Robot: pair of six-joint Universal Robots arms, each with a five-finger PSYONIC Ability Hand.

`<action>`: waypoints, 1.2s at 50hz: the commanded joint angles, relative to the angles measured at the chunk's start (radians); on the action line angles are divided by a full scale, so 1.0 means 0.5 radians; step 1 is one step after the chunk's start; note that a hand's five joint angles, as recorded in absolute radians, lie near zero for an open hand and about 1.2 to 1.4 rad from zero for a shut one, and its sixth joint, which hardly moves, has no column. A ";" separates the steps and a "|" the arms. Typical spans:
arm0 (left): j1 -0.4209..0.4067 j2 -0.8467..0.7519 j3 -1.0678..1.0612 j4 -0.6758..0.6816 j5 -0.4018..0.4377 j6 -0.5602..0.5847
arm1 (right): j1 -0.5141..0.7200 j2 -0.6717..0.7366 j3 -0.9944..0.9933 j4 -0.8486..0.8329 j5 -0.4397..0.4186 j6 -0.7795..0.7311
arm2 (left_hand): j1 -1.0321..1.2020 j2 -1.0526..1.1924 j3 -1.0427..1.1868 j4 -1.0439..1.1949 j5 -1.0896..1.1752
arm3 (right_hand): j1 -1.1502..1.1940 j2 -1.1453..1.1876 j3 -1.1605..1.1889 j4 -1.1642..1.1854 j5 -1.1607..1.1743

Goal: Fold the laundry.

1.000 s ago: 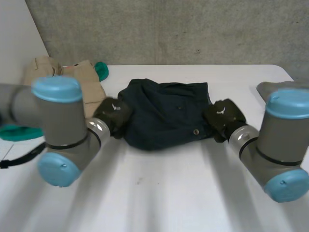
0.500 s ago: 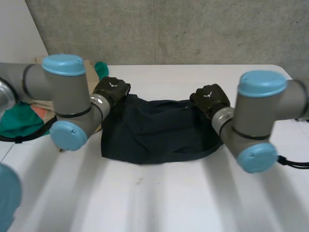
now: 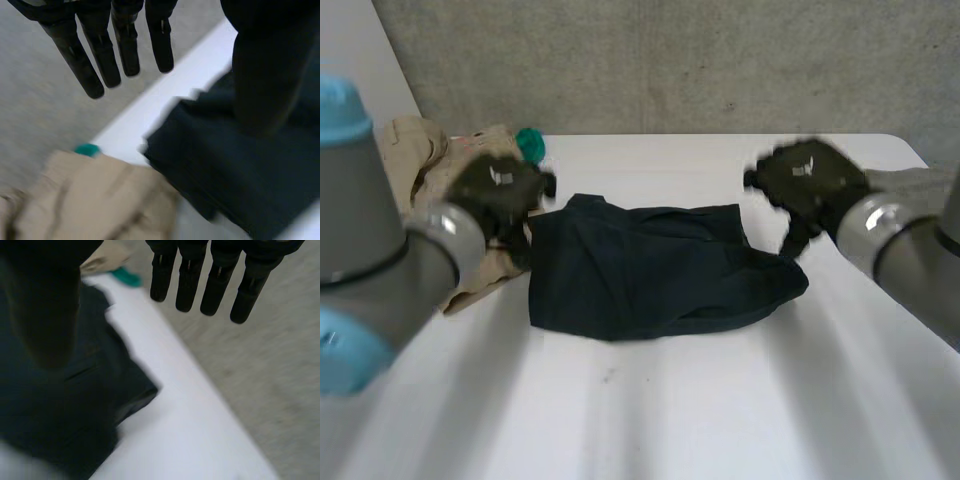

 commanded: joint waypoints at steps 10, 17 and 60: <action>-0.060 -0.578 -0.144 0.223 0.057 0.010 | -0.138 0.308 0.591 -0.807 -0.246 -0.229 | -0.370 -0.339 -0.336 -0.339 -0.342 | 0.128 0.147 0.137 0.133 0.119; -0.130 -0.836 0.065 0.414 -0.087 0.154 | -0.123 0.539 0.564 -1.197 -0.197 -0.173 | -0.031 0.000 0.003 0.000 -0.003 | 0.935 0.955 0.944 0.941 0.927; 0.115 0.153 1.519 -0.252 -0.020 -0.156 | -0.117 -0.038 -0.894 -0.234 -0.160 0.735 | 1.837 1.867 1.871 1.867 1.865 | 1.867 1.886 1.875 1.872 1.858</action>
